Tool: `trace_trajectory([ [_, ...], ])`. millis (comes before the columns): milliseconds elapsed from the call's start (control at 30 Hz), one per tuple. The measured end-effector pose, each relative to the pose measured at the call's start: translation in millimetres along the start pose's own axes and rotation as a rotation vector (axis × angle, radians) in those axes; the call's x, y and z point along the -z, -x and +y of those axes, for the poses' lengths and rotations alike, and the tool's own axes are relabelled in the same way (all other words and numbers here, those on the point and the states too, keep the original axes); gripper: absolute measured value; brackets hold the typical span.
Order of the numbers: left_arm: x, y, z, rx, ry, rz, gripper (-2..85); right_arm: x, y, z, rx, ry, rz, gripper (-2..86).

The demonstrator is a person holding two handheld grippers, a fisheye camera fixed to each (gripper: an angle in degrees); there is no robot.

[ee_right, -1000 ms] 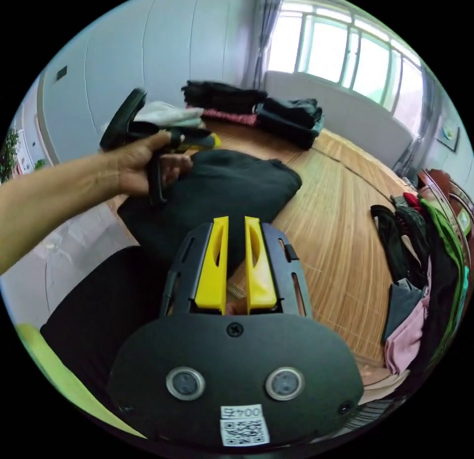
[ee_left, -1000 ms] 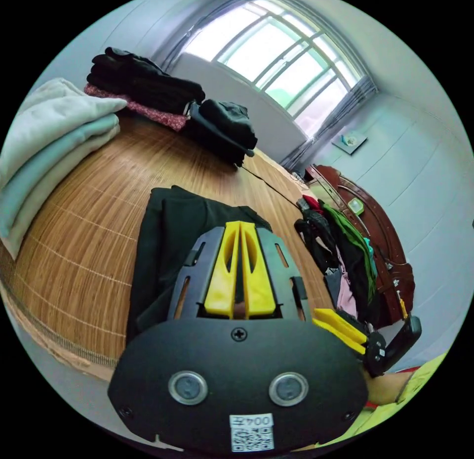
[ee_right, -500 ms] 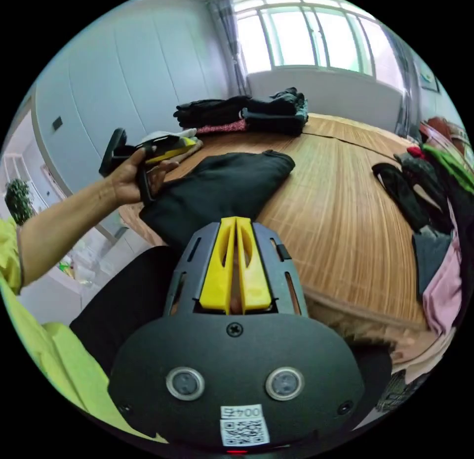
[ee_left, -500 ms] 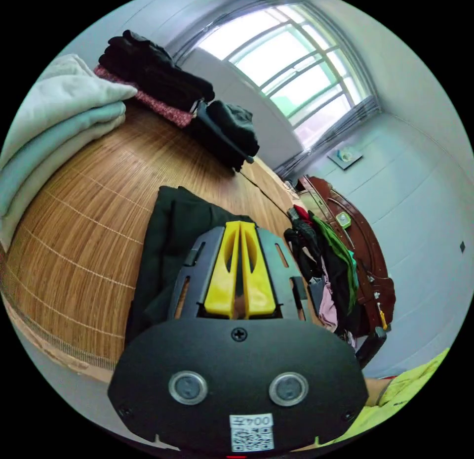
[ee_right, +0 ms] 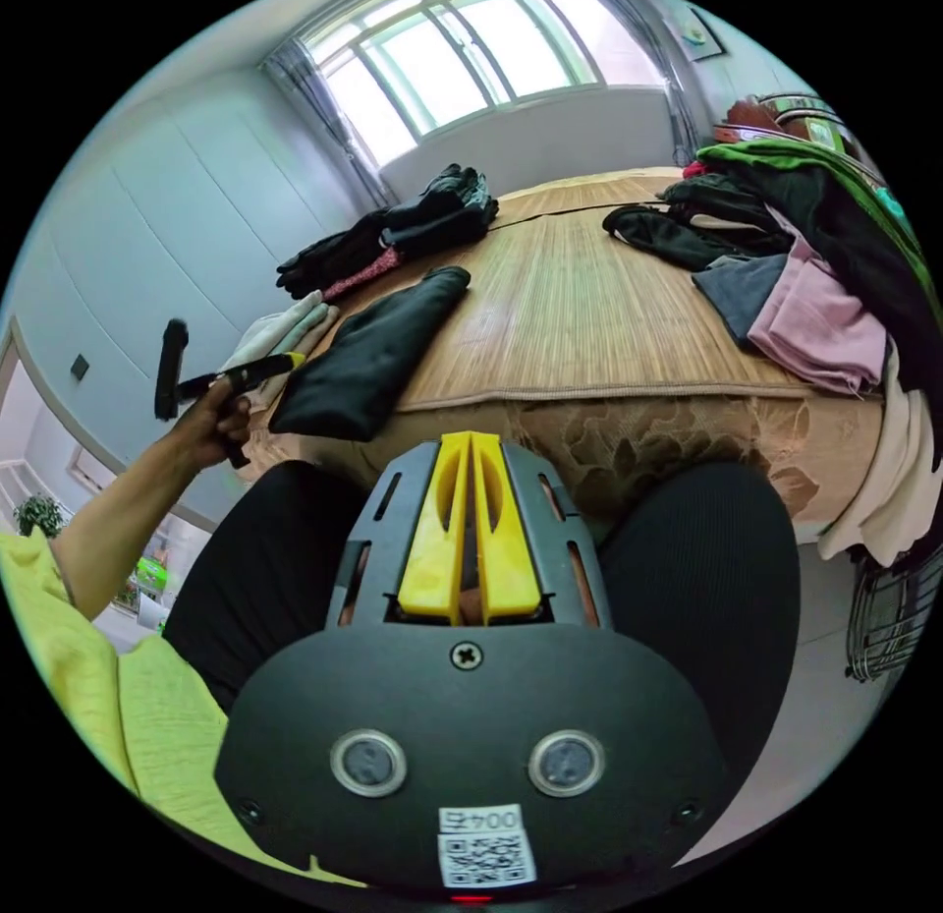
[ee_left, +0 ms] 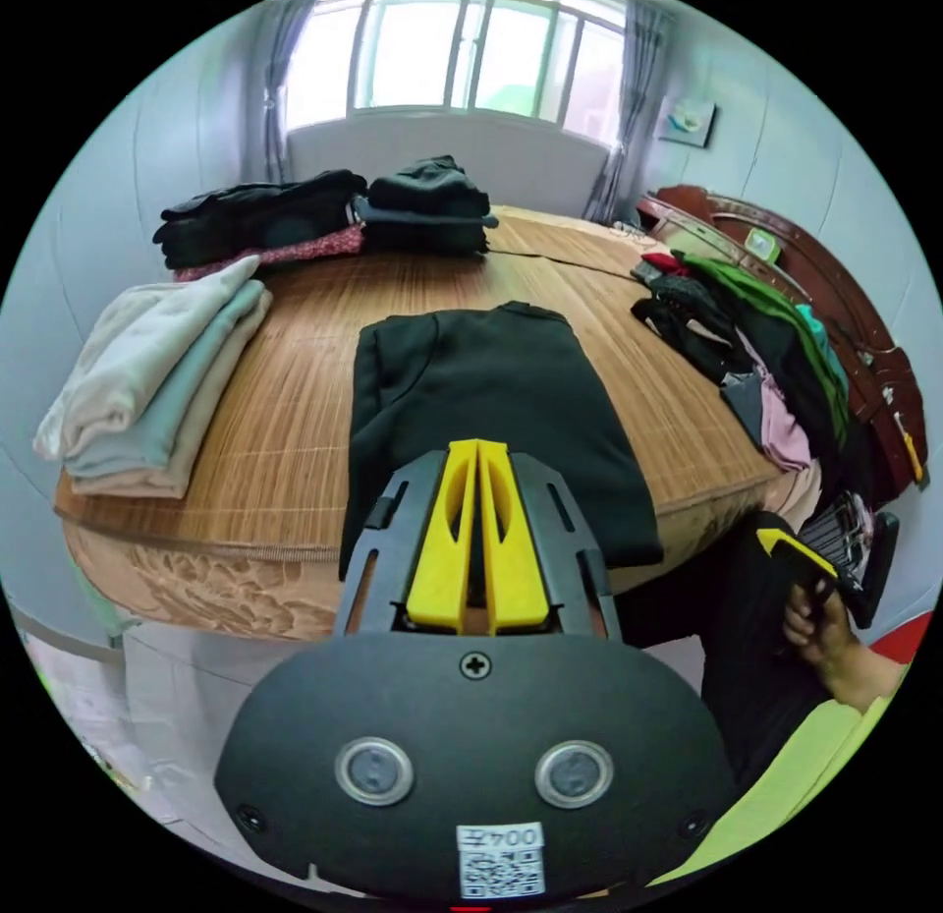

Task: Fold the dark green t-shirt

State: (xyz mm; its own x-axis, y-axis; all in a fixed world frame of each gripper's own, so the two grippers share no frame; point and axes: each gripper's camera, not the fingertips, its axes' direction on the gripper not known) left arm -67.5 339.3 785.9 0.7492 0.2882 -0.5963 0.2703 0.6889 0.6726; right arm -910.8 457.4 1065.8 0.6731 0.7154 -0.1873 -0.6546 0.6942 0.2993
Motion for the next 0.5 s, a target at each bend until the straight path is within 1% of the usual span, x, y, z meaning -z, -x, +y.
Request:
trace_trajectory([
  [133,-24,-20,-32,-0.031,0.102,-0.077,0.5,-4,7,10,0.041,0.010,0.001,0.5],
  [200,-45,-26,-33,-0.070,0.187,-0.126,0.5,-7,21,13,0.108,0.001,0.009,3.0],
  [233,-54,-27,-27,-0.085,0.183,-0.132,0.6,-9,25,13,0.127,0.000,0.006,3.9],
  [267,-50,-24,-18,-0.062,0.109,-0.122,0.6,-12,33,14,0.163,0.000,-0.009,5.2],
  [300,-50,-21,-16,-0.037,0.093,-0.106,0.6,-17,43,16,0.200,0.004,-0.014,6.3],
  [367,-44,-4,-10,0.051,0.065,-0.018,0.6,-29,63,18,0.268,0.017,0.002,7.6],
  [433,-40,3,-9,0.046,0.067,0.015,0.6,-45,85,18,0.337,0.039,0.020,8.6],
  [500,-36,2,-10,0.007,0.075,-0.003,0.5,-68,115,13,0.418,0.049,0.062,9.8],
])
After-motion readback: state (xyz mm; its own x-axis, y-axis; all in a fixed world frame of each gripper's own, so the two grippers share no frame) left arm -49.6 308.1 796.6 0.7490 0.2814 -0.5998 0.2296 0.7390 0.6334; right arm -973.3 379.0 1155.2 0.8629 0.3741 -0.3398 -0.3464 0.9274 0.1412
